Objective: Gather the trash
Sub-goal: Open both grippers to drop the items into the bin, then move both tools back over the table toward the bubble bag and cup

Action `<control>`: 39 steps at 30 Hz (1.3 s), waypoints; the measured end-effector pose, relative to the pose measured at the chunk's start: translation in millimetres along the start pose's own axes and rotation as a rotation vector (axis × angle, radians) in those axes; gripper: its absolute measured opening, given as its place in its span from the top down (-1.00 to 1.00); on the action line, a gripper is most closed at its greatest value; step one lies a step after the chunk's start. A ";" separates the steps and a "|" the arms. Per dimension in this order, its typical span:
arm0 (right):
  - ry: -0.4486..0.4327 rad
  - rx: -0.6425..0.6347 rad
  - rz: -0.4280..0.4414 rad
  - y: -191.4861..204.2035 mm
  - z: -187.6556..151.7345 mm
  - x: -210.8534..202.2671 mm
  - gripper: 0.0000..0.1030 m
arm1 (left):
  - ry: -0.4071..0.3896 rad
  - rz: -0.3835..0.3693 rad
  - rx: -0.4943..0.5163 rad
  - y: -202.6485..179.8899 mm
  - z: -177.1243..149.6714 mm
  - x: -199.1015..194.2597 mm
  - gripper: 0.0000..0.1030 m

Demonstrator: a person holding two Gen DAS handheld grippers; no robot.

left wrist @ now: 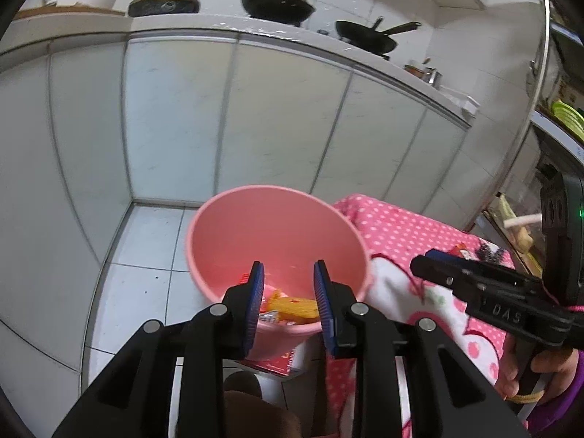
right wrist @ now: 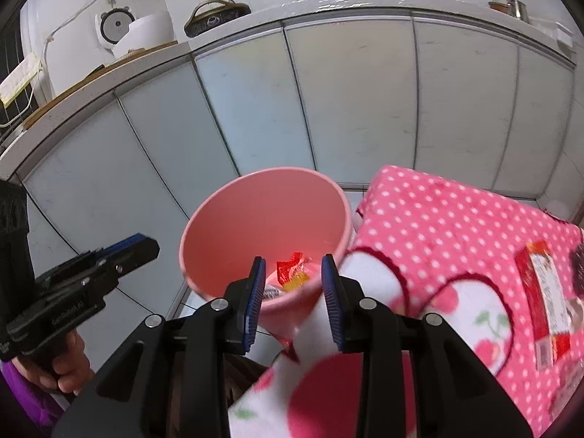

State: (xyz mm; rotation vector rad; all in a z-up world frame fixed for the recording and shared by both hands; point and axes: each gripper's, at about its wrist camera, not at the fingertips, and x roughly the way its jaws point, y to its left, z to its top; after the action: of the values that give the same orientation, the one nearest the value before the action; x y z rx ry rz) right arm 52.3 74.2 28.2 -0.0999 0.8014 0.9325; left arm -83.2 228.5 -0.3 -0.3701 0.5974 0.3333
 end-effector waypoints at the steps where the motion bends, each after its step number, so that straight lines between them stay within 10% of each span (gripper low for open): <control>1: -0.004 -0.001 -0.007 -2.3 -4.2 -7.1 0.37 | -0.001 -0.007 0.006 -4.2 0.4 -1.2 0.48; 18: -0.065 0.166 -0.128 -81.5 -72.4 -100.2 0.21 | 0.074 -0.147 0.112 -89.1 -9.5 -3.3 0.35; 28: -0.151 0.357 -0.342 -160.8 -116.7 -153.3 0.21 | 0.104 -0.191 0.218 -141.1 -13.9 6.6 0.35; 39: -0.139 0.637 -0.349 -225.7 -151.5 -160.8 0.21 | 0.157 -0.258 0.304 -195.9 -18.5 37.3 0.35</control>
State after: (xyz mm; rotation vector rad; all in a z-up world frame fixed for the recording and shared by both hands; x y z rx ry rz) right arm 80.7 -234.7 -31.6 0.3674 0.8831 0.3229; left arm 16.4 55.1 10.1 -0.1779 0.7336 -0.0360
